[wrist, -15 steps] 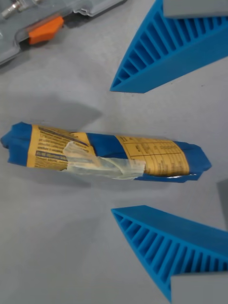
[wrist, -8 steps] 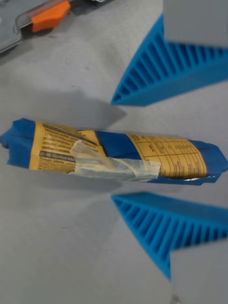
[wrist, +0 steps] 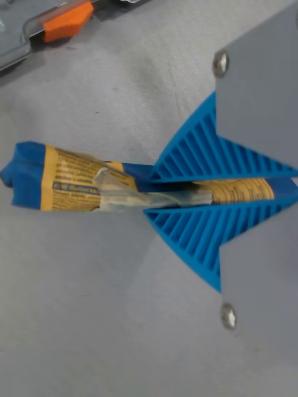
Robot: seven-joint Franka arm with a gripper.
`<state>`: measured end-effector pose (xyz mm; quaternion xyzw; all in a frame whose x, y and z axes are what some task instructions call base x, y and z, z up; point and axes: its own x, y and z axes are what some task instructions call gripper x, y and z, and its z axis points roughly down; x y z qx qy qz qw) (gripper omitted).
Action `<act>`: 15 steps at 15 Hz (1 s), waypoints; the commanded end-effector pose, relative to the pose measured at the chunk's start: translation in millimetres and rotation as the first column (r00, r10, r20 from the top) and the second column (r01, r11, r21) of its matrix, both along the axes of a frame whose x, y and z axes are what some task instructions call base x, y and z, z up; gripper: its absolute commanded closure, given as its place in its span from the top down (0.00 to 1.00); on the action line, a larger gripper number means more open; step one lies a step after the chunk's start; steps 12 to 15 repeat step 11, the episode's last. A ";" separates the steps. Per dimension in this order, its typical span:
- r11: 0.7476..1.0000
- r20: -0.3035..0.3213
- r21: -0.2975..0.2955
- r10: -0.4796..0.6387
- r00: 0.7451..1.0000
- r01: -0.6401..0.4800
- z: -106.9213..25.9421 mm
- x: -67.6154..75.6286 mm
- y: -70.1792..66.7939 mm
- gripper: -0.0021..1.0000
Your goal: Pick up the blue bag
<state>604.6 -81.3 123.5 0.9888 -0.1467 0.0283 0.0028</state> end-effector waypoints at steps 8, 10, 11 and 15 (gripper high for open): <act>1.000 0.005 0.025 -0.011 1.000 0.011 19.9 1.2 -0.9 0.00; 1.000 -0.007 0.025 -0.010 1.000 0.011 29.9 0.1 -1.6 0.00; 1.000 -0.012 0.025 -0.010 1.000 0.011 34.9 0.6 -2.6 0.00; 1.000 -0.012 0.025 -0.010 1.000 0.011 34.9 0.6 -2.6 0.00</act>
